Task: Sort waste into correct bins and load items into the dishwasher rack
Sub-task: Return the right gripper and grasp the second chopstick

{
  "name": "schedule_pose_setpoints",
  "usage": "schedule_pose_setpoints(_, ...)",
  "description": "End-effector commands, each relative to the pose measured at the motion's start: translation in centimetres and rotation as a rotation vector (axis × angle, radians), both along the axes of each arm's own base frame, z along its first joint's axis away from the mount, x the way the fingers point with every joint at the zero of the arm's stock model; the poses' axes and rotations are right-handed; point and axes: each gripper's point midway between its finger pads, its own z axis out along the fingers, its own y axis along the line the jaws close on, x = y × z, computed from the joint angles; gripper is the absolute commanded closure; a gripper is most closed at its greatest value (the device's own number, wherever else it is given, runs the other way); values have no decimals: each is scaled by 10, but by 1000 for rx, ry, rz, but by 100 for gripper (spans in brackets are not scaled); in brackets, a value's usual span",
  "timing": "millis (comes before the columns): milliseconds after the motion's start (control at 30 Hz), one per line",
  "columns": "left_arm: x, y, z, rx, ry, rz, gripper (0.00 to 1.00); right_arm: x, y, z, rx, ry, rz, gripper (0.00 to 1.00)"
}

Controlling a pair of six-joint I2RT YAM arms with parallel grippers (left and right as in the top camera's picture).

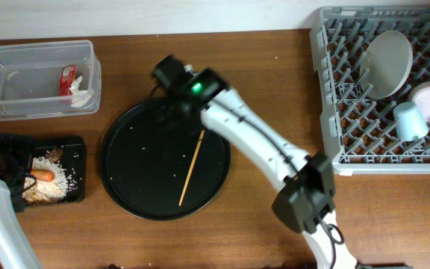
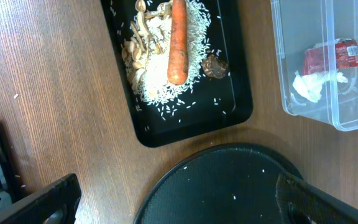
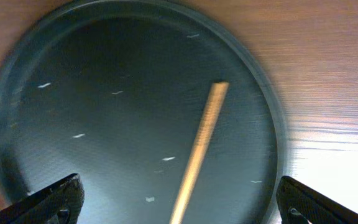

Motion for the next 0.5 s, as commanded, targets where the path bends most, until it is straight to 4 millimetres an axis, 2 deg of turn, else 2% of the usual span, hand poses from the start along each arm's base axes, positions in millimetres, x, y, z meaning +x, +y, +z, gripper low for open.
schedule_pose_setpoints(0,-2,2,2,7,-5,16,1,-12,23,-28,-52,-13,0,2)
schedule_pose_setpoints(100,-2,2,2,7,-5,16,1,-19,32,-47,-73,9,21,2)
schedule_pose_setpoints(200,-2,2,2,7,-5,16,1,-20,22,-64,-93,65,-42,1)
schedule_pose_setpoints(233,-2,2,2,7,-5,16,1,-18,13,-68,-106,89,-80,6)
schedule_pose_setpoints(333,-2,2,2,8,-5,16,1,-11,-2,-74,-114,120,-116,28)
schedule_pose_setpoints(400,-2,2,2,8,-5,16,1,-9,-8,-77,-122,133,-129,32)
schedule_pose_setpoints(467,-2,2,2,7,-5,16,1,-11,-9,-84,-124,158,-129,46)
